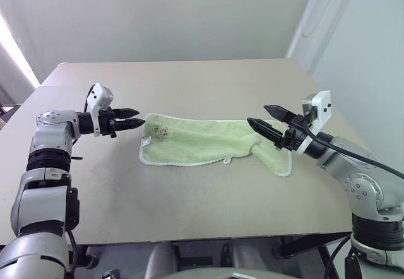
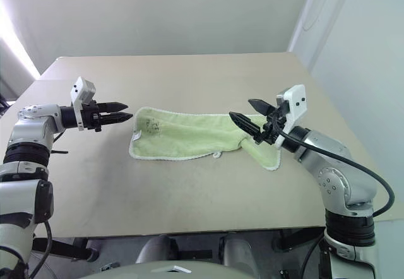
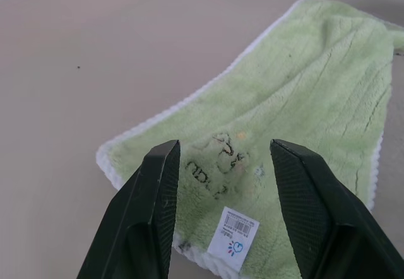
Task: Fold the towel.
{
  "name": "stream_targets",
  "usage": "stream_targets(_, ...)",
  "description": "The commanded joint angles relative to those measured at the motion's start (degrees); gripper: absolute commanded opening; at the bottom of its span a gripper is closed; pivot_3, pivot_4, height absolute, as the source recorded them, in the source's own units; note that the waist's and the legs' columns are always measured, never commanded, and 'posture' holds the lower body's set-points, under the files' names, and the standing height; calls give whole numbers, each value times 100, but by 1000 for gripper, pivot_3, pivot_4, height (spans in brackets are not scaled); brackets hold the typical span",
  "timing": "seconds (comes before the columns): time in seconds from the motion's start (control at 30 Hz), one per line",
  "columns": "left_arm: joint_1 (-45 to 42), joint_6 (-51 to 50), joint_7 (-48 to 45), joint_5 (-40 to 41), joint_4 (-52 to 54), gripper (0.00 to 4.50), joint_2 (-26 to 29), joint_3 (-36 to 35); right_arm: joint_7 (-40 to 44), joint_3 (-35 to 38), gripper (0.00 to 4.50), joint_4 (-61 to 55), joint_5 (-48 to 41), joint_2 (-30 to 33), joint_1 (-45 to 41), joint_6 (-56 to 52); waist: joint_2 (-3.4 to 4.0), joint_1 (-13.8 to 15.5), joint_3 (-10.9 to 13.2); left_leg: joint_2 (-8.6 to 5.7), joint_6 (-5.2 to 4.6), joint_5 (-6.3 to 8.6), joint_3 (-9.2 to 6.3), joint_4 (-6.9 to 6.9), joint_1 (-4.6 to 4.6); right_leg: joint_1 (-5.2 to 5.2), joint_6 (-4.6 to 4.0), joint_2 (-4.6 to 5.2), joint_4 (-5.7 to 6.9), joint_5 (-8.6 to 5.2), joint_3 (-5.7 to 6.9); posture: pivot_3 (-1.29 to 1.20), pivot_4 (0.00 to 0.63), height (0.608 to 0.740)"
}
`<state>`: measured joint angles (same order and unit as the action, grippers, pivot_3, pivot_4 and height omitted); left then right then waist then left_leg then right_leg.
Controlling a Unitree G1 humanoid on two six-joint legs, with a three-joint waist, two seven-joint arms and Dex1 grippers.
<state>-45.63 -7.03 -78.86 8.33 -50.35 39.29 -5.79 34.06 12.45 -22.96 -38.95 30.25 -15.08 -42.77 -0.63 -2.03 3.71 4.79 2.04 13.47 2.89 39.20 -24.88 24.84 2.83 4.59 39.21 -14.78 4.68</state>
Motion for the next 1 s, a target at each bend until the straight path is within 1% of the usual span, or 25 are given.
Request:
stream_targets(0.03, 19, -74, -28, 141, 305, 2395, 39, -2, -25, 52, 3910, -83, -42, 8, -69, 136, 0, -2, 0, 0, 0, 0, 0, 0, 0, 0, 0, -1, 0, 0, 0, 0, 0, 683)
stream_targets(0.27, 60, -162, -16, 198, 507, 2395, -146, 82, -184, 254, 3910, -106, -83, 67, 151, 126, 0, 43, 0, 0, 0, 0, 0, 0, 0, 0, 0, 0, 0, 0, 0, 0, 0, 683)
stream_targets(0.4, -43, -102, -141, 155, 373, 2395, -178, 180, -208, 259, 3910, -111, -7, 232, 324, 84, 0, 101, 0, 0, 0, 0, 1, -1, 0, 2, 0, -1, -1, 0, 0, 0, 0, 683)
stream_targets(0.5, -132, 230, -294, 22, 236, 2395, -177, 373, -220, 273, 3910, -60, -10, 329, 401, 67, 0, 125, 0, 0, 0, 0, 1, -1, 0, 1, 0, 0, -2, -1, 0, 0, 0, 683)
stream_targets(0.63, -342, 523, -416, -108, -43, 2395, -127, 540, -275, 171, 3910, 178, 139, 328, 297, 103, 0, 129, 0, 0, 0, 0, 1, 0, 0, 1, -1, 0, -2, 0, 0, 0, 0, 683)
stream_targets(0.77, -210, 1093, -734, -350, -161, 2395, 66, 795, -442, 12, 3910, 365, 294, 107, 52, 221, 3, 95, 0, 0, 0, 0, 2, -2, 0, 3, -1, -1, -2, -1, 0, 0, 0, 683)
stream_targets(0.9, -78, 1347, -985, -460, -109, 2395, 124, 953, -425, -111, 3910, 417, 378, 55, 26, 249, 4, 118, 0, 2, 0, 0, 1, -6, -1, 5, -1, -4, -2, -1, 0, 0, 0, 683)
stream_targets(1.0, 175, 1671, -1163, -621, -54, 2395, 134, 1173, -436, -179, 3910, 417, 430, 17, 25, 262, 4, 121, 0, 1, 0, 0, 4, -5, -3, 5, -1, -1, -6, -1, 0, 0, 0, 683)
